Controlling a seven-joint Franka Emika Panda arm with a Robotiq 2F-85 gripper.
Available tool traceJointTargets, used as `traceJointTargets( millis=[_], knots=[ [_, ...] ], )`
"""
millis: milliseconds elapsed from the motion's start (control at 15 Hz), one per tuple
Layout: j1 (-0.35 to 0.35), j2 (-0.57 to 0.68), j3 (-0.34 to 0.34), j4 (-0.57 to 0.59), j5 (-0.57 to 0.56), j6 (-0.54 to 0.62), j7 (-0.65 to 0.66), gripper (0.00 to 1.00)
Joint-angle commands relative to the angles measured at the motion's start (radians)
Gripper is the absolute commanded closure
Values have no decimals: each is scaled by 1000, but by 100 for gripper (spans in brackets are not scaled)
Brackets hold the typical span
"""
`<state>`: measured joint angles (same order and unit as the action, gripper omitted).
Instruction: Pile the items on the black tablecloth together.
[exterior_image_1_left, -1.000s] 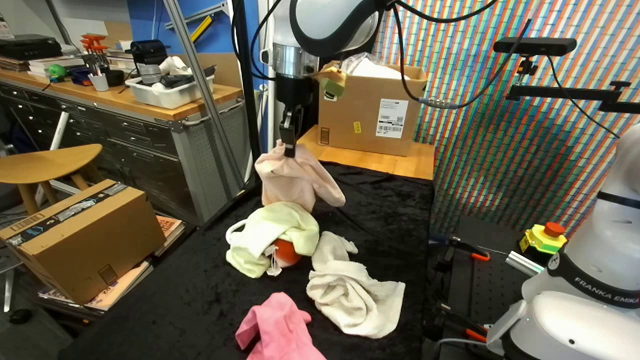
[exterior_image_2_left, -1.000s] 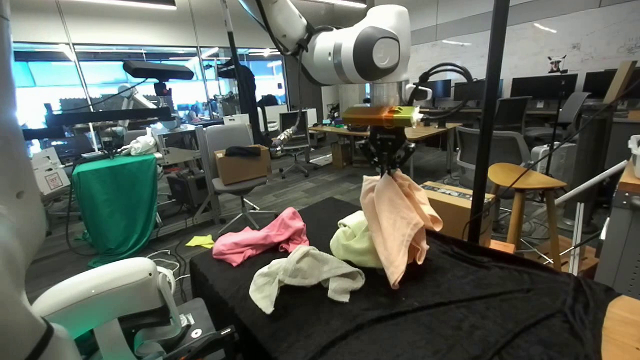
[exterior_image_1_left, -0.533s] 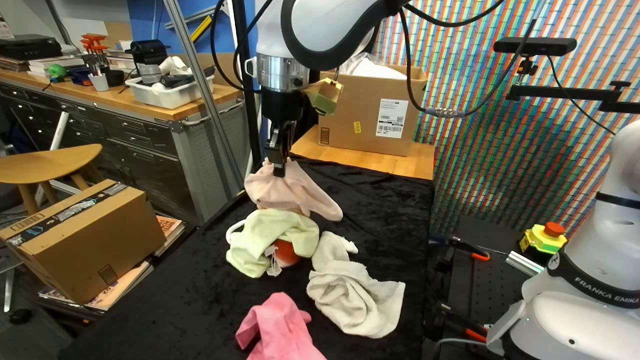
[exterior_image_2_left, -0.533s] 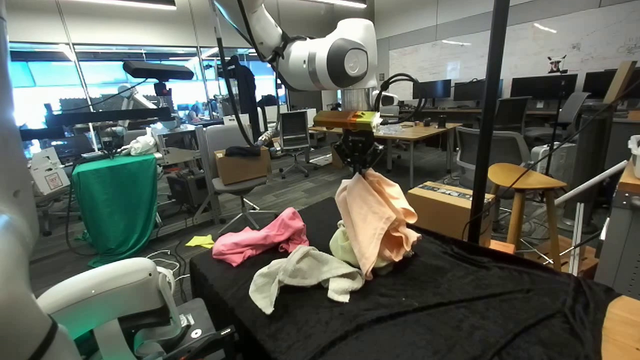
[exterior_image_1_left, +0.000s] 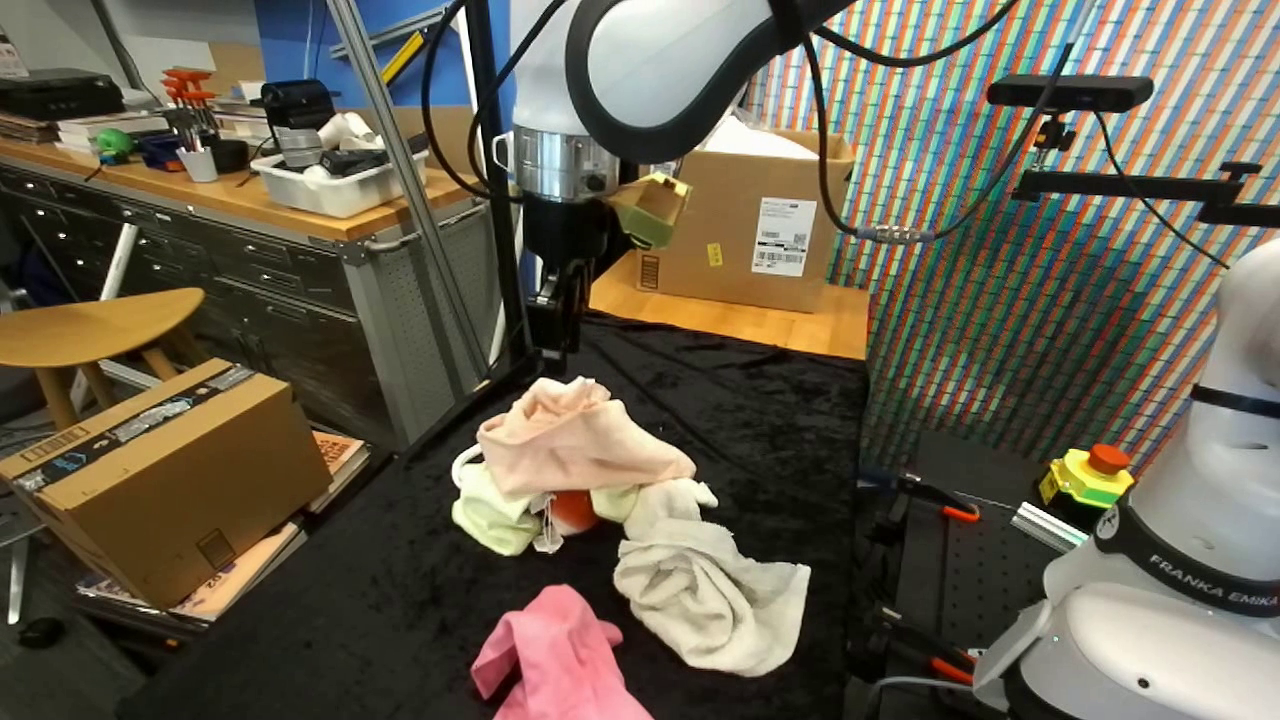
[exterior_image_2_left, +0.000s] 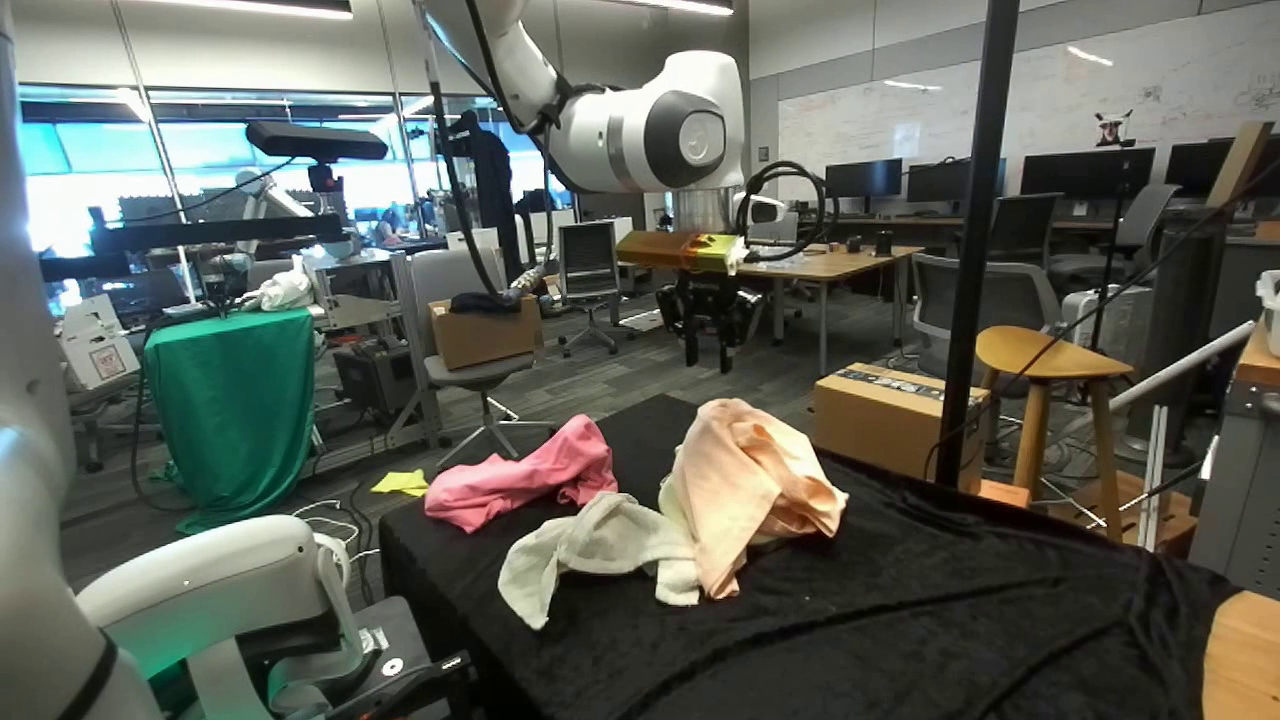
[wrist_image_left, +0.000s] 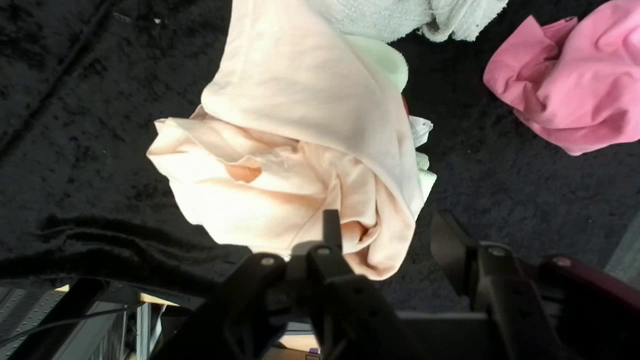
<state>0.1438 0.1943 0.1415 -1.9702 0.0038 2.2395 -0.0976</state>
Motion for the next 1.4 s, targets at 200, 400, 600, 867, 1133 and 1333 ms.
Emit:
traceJointTargets(
  millis=[200,400,600,867,1133,1333],
  knots=[
    [35,-58,9,-73,-24,29,126,0],
    [68,-79,24,-124,-34,20,217,0],
    [110,-89,57,-183,-35,17,321,0],
    [178,-54,107,-222,-33,40,471,0],
    [237,14,143,-217,-5,54,611,0],
    [274,81,149,-201,7,108,701,0]
  ],
)
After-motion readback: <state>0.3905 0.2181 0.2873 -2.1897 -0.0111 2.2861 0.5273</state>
